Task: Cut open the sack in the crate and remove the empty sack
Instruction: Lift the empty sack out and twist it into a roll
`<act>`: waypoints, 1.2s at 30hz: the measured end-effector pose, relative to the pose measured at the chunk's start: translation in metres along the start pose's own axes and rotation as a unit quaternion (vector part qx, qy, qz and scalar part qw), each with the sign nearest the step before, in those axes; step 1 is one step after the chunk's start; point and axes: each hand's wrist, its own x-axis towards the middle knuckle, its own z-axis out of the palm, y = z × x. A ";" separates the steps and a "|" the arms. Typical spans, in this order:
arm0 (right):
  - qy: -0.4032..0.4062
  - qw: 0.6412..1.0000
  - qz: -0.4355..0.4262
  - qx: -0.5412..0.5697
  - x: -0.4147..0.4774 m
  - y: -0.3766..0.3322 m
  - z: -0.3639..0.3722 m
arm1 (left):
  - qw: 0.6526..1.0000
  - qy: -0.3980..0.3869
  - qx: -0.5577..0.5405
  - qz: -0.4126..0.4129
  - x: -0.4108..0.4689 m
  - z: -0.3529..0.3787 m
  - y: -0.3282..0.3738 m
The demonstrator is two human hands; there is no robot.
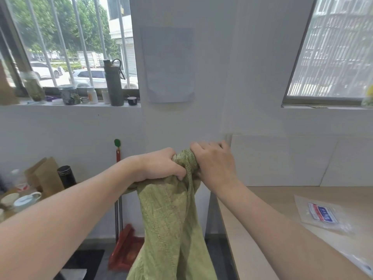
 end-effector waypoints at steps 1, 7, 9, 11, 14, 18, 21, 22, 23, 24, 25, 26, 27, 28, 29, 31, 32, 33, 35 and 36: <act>-0.004 1.000 0.005 0.001 0.002 -0.001 -0.001 | 0.999 0.004 0.030 0.013 0.000 -0.001 -0.001; -0.129 0.988 0.048 0.073 0.010 -0.009 -0.003 | 0.940 0.131 0.294 0.114 -0.007 0.003 -0.010; -0.162 0.979 0.073 0.097 0.013 -0.011 -0.005 | 0.874 0.197 0.416 0.155 -0.006 0.012 -0.015; -0.183 0.972 0.093 0.112 0.016 -0.011 -0.006 | 0.835 0.253 0.457 0.172 -0.004 0.021 -0.018; -0.211 0.964 0.102 0.123 0.017 -0.013 -0.006 | 0.823 0.272 0.474 0.156 -0.002 0.028 -0.021; -0.206 0.965 0.088 0.139 0.010 -0.012 -0.001 | 0.853 0.240 0.441 0.144 -0.001 0.025 -0.021; -0.149 0.980 0.047 0.126 0.004 -0.005 0.000 | 0.890 0.208 0.384 0.130 0.002 0.020 -0.017; -0.118 0.987 0.026 0.109 0.002 -0.003 -0.001 | 0.912 0.199 0.340 0.117 0.004 0.019 -0.016; -0.092 0.992 0.006 0.082 0.001 -0.002 -0.001 | 0.932 0.191 0.291 0.100 0.007 0.017 -0.014; -0.072 0.996 -0.006 0.049 -0.001 -0.002 0.001 | 0.948 0.184 0.245 0.081 0.009 0.016 -0.013; -0.048 0.998 -0.010 0.028 -0.002 -0.002 0.003 | 0.961 0.179 0.201 0.063 0.012 0.013 -0.011; -0.023 1.000 -0.011 0.018 -0.003 -0.002 0.005 | 0.971 0.173 0.160 0.048 0.014 0.010 -0.010; -0.008 1.000 -0.011 0.012 -0.005 -0.003 0.007 | 0.978 0.165 0.123 0.037 0.015 0.007 -0.008; -0.001 1.000 -0.010 0.008 -0.006 -0.003 0.008 | 0.983 0.154 0.090 0.029 0.015 0.005 -0.007; 0.004 1.000 -0.007 0.004 -0.007 -0.004 0.010 | 0.988 0.144 0.058 0.022 0.014 0.004 -0.003; 0.016 1.000 0.001 -0.001 -0.007 -0.004 0.008 | 0.992 0.125 -0.002 0.003 0.011 0.004 0.005; 0.027 1.000 0.004 -0.002 -0.006 -0.003 0.007 | 0.993 0.115 -0.025 -0.006 0.008 0.004 0.009; 0.046 0.999 0.005 -0.001 -0.005 -0.002 0.005 | 0.994 0.102 -0.046 -0.013 0.004 0.005 0.013; 0.083 0.997 0.001 -0.003 -0.003 0.001 0.003 | 0.994 0.064 -0.082 -0.022 -0.001 0.006 0.017; 0.094 0.996 -0.002 -0.010 -0.001 0.002 0.002 | 0.994 0.045 -0.095 -0.023 -0.003 0.006 0.017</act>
